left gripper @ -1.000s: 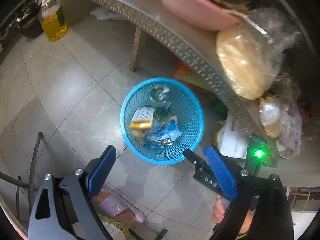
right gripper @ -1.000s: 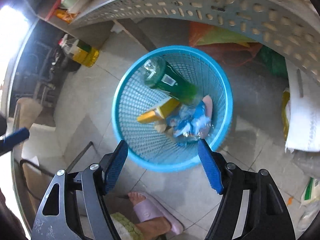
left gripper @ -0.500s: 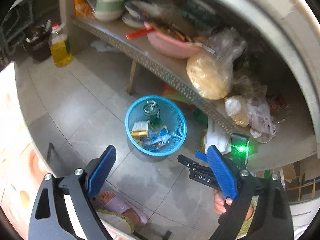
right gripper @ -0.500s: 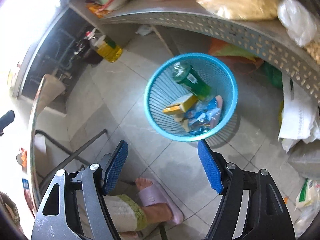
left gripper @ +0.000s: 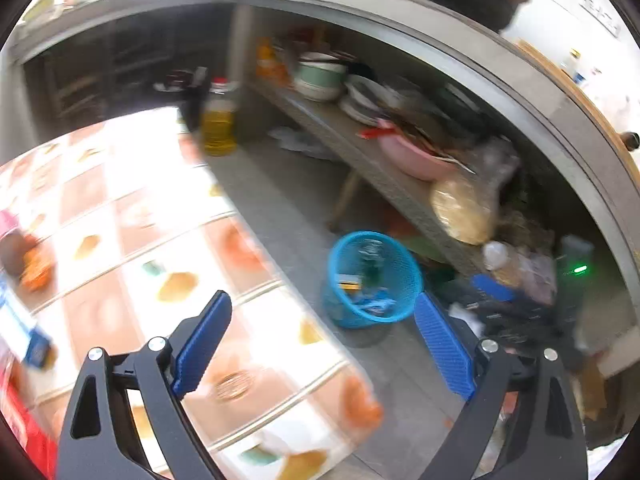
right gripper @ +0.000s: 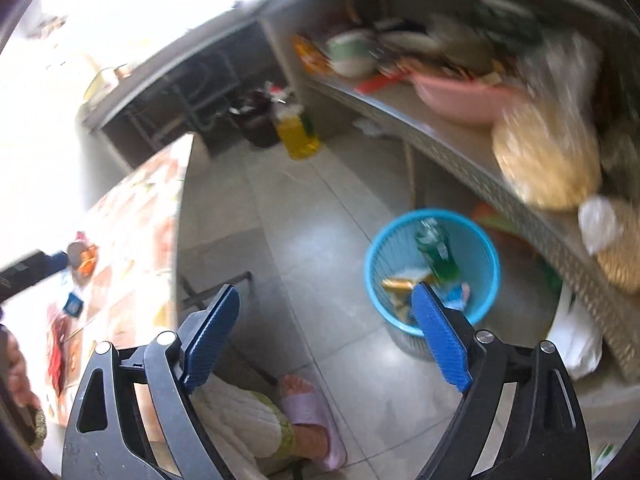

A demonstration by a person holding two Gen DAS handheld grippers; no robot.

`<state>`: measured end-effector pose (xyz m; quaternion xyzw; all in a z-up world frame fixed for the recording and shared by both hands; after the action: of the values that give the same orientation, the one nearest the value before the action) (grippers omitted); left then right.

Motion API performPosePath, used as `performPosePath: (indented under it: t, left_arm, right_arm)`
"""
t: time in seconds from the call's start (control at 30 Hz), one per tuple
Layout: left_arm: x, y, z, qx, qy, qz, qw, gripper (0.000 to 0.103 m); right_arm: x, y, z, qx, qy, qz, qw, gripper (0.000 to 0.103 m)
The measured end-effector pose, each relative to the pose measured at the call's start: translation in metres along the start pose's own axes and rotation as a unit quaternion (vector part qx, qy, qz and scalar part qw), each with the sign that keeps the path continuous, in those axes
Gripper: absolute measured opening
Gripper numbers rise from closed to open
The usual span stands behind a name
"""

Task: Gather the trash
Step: 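Move both tools back over the table, then reach the right tool toward the clear plastic tray on the red snack bag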

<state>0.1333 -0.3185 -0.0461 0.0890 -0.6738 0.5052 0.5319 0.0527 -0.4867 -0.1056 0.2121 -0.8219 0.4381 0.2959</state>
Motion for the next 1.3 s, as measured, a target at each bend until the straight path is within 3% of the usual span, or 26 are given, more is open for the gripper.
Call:
performPosePath:
  t: [0.2,0.3,0.47,0.77,0.97,1.3]
  left_arm:
    - [0.027,0.029,-0.067,0.052,-0.055,0.012,0.9971,0.096]
    - [0.044,0.040,-0.104,0.082,-0.091,0.031,0.9920,0.096]
    - [0.070,0.057,-0.151,0.130,-0.120,0.050,0.9829,0.097]
    - [0.096,0.070,-0.197,0.167,-0.140,0.065,0.9738,0.097]
    - [0.117,0.069,-0.211,0.188,-0.120,0.084,0.9712,0.097]
    - [0.146,0.084,-0.229,0.218,-0.126,0.114,0.9612,0.097]
  right_arm:
    - [-0.008,-0.012,-0.077,0.082,-0.023,-0.002,0.996,0.095]
    - [-0.022,-0.008,-0.118,0.129,-0.030,-0.018,0.991,0.095]
    - [-0.044,0.004,-0.183,0.189,-0.044,-0.042,0.980,0.095]
    - [-0.058,0.013,-0.256,0.276,-0.021,-0.035,0.960,0.095]
    - [-0.055,0.000,-0.286,0.276,-0.023,-0.026,0.961,0.095]
    - [-0.053,0.001,-0.311,0.277,-0.036,-0.031,0.960,0.095]
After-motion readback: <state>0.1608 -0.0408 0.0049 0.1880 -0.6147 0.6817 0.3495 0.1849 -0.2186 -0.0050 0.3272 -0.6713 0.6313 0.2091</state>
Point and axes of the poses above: each gripper's, at about its wrist camera, not at the fingertips, and x roughly against the way its jaws point, z to its right, y to its underside, the point moved 10 cm from there along -x, roughly the way its jaws point, and after that the axes turned 13 degrees about -y, right-handed, at the moved point
